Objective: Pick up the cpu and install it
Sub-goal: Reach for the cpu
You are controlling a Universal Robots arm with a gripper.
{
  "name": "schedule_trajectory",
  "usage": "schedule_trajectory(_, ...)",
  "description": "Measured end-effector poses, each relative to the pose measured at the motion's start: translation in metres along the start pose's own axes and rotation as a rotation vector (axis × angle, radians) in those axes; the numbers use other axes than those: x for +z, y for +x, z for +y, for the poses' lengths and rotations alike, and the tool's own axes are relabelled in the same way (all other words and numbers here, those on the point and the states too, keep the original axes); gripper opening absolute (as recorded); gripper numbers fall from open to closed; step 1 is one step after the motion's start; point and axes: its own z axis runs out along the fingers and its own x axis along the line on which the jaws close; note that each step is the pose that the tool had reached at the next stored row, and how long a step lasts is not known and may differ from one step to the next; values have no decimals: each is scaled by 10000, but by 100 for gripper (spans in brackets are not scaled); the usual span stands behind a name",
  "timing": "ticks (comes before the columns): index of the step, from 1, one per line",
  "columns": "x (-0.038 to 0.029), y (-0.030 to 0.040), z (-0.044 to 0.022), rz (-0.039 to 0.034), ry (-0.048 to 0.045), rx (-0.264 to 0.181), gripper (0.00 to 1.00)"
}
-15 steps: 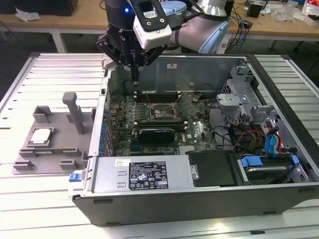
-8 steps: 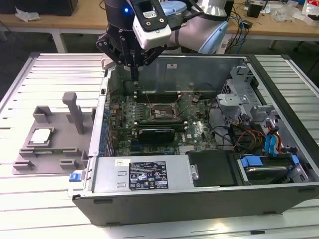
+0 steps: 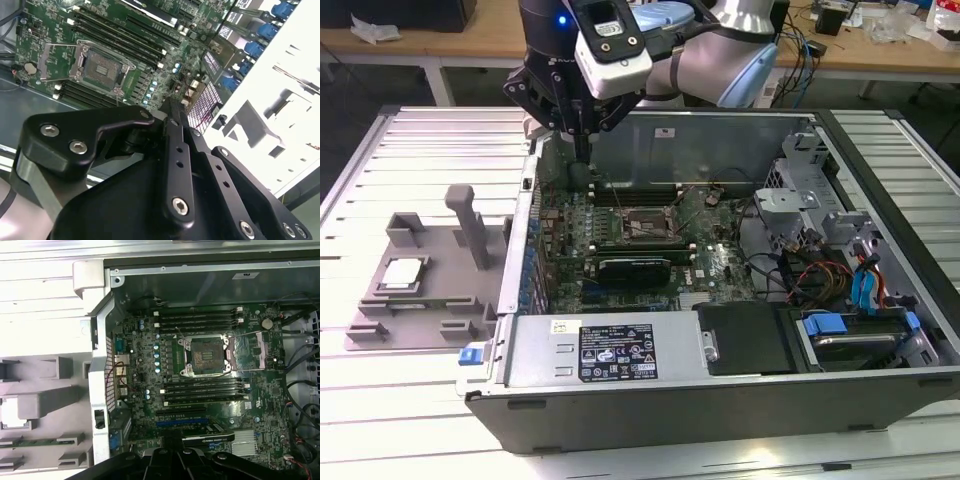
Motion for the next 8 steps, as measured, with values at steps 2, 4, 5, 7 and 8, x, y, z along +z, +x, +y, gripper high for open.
schedule_trajectory(2,-1,35,-2,0,0,-1,11)
schedule_trajectory(4,-1,45,-3,0,0,0,11)
schedule_trajectory(5,-2,53,-4,1,0,-1,11)
schedule_trajectory(7,-2,82,-6,0,0,0,11)
schedule_trajectory(8,-2,94,-7,0,-1,0,11)
